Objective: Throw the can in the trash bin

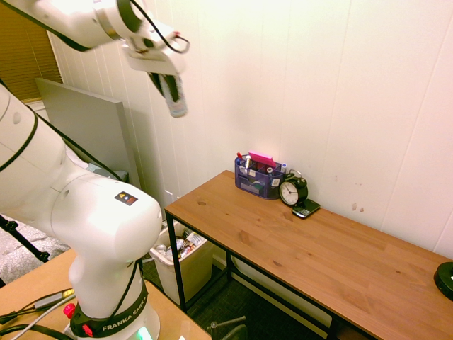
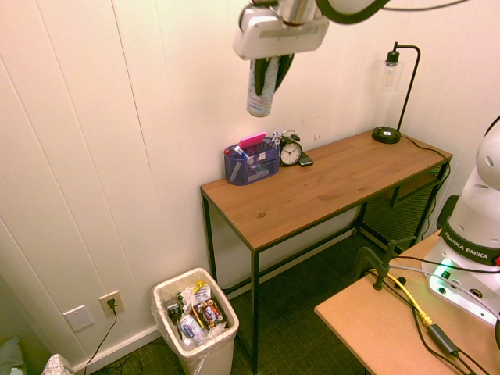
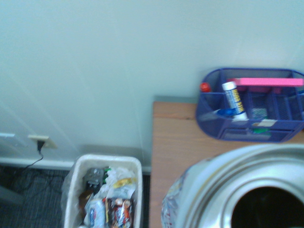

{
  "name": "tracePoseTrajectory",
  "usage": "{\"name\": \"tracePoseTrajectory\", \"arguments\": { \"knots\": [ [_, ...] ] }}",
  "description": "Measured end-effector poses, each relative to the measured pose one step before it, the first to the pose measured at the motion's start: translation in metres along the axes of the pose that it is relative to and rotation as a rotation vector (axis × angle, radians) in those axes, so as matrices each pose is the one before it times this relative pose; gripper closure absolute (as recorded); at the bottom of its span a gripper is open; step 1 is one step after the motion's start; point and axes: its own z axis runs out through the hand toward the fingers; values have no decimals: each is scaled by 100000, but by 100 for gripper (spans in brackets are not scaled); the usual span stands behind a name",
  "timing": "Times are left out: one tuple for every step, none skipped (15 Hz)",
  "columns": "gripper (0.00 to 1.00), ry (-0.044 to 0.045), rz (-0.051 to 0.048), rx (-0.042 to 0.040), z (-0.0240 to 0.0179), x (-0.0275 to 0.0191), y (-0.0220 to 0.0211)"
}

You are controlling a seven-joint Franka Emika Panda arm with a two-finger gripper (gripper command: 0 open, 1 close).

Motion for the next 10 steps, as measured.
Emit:
{"name": "tracePoseTrajectory", "arguments": {
  "knots": [
    [100, -562, -1999, -1379, -762, -1682, -1711],
    [100, -1296, -915, -2488, 357, -390, -1670],
    [100, -2110, -167, -2867, 1112, 556, -1923],
    [100, -2799, -785, -1672, 1029, 329, -1958],
    [100, -2609, -1602, -1037, 662, -47, -1898],
    [100, -1946, -1247, -1189, 272, -62, -1639],
    [100, -1506, -992, -1581, 23, -49, -1466],
    [0, -531, -680, -1691, -121, 38, -1293],
    [0, -663, -599, -1992, 175, -201, -1286],
    [0, -1355, -663, -1659, 337, -264, -1344]
  ]
}}
